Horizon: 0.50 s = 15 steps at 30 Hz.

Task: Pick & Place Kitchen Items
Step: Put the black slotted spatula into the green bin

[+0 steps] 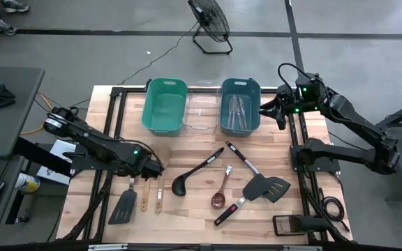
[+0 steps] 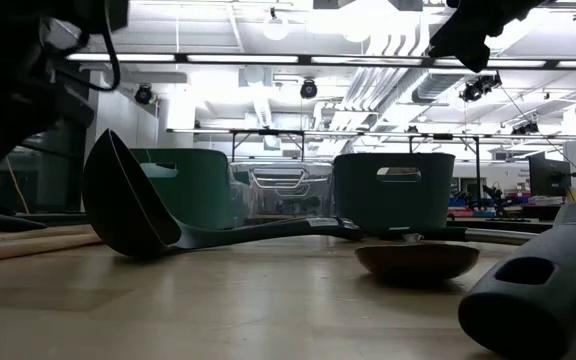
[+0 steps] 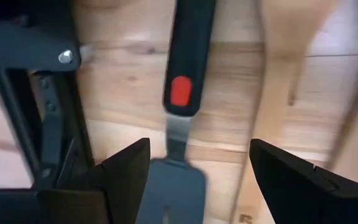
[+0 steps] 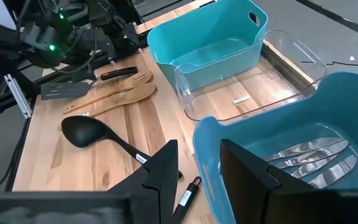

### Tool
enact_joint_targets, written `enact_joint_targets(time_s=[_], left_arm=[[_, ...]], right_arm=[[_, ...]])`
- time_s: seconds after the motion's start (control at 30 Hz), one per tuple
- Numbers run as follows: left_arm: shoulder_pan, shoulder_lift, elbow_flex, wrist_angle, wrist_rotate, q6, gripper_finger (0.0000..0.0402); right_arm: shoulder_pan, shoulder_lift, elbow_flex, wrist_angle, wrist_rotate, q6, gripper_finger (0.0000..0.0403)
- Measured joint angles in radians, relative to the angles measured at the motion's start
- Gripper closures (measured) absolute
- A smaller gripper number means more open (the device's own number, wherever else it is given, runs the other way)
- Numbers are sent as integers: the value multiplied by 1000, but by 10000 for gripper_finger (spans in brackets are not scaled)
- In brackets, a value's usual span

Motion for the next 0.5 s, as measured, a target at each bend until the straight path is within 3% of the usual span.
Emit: enact_joint_targets(time_s=[0.23,0.5], left_arm=[[-6,-38,-121,147,36,-8,133],[-4,-39,-186,203,60,-25,133]], right_arm=[[0,0,0,2,3,-17,291],[0,0,0,2,4,-15,291]])
